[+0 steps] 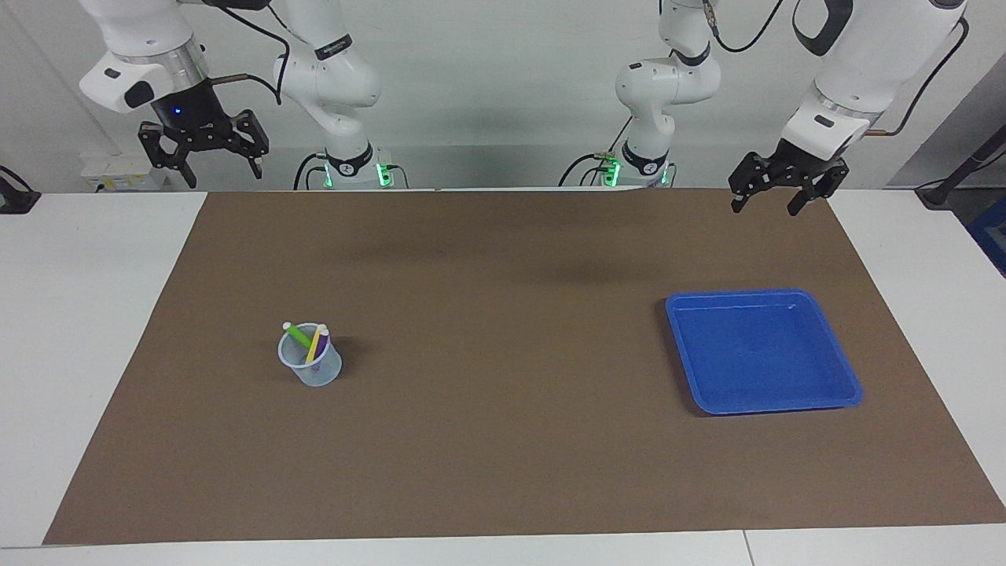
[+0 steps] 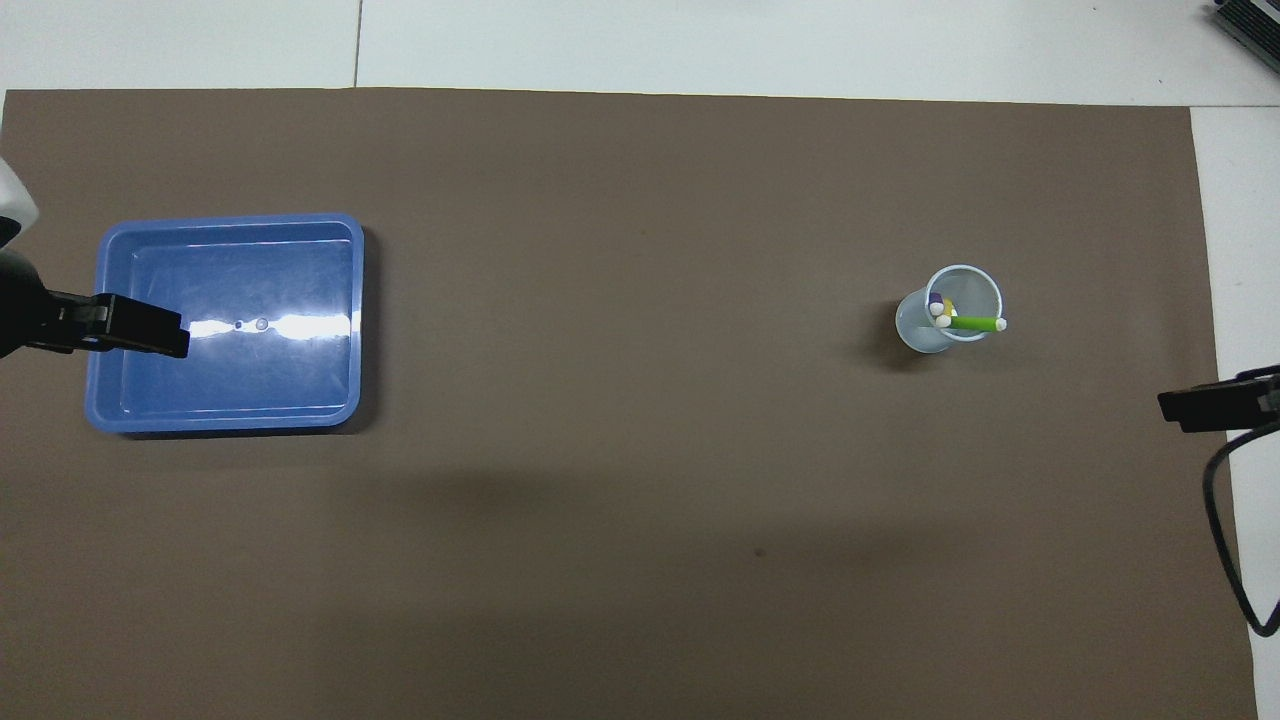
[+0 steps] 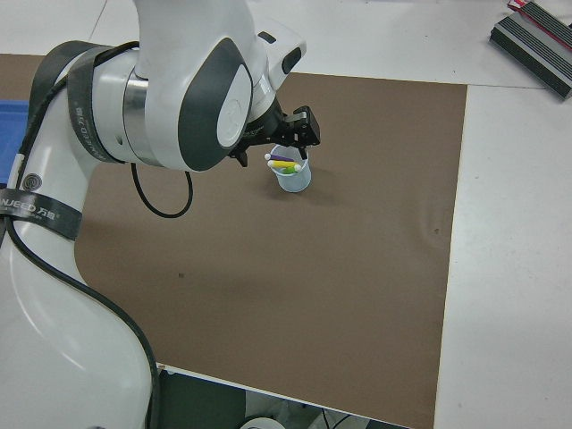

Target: Right arm passes pens to left for tray arrangement

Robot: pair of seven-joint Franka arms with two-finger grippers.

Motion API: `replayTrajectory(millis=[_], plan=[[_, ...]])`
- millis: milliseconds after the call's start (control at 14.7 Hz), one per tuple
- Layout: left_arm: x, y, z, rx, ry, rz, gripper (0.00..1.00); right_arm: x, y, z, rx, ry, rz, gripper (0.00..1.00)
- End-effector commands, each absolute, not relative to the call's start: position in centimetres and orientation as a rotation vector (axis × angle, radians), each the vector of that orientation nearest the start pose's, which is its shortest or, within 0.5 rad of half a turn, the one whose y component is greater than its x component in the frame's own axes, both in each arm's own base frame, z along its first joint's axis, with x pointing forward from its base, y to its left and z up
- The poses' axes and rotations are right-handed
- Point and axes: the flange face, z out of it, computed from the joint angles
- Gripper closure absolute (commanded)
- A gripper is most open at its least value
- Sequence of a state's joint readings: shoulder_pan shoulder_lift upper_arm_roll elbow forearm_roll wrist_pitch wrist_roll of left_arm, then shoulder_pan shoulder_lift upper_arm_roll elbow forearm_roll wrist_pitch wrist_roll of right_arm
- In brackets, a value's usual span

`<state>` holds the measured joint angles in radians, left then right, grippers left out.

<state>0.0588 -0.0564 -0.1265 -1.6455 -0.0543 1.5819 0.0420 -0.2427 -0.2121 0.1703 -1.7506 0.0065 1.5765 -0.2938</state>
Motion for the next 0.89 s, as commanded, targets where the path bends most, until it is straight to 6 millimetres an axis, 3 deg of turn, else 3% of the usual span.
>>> replayTrajectory(millis=[0, 341, 817], plan=[[52.6, -4.1, 62.2, -3.193, 0.157, 0.019, 0.0, 48.0, -2.5, 64.5, -3.126, -0.261, 0.006, 0.0], [52.6, -4.0, 62.1, -3.191, 0.152, 0.021, 0.0, 48.0, -2.3, 65.1, -3.125, -0.236, -0.016, 0.0], [52.6, -4.0, 62.2, -3.192, 0.145, 0.022, 0.0, 46.3, -2.3, 66.6, -3.128, -0.295, -0.026, 0.0]])
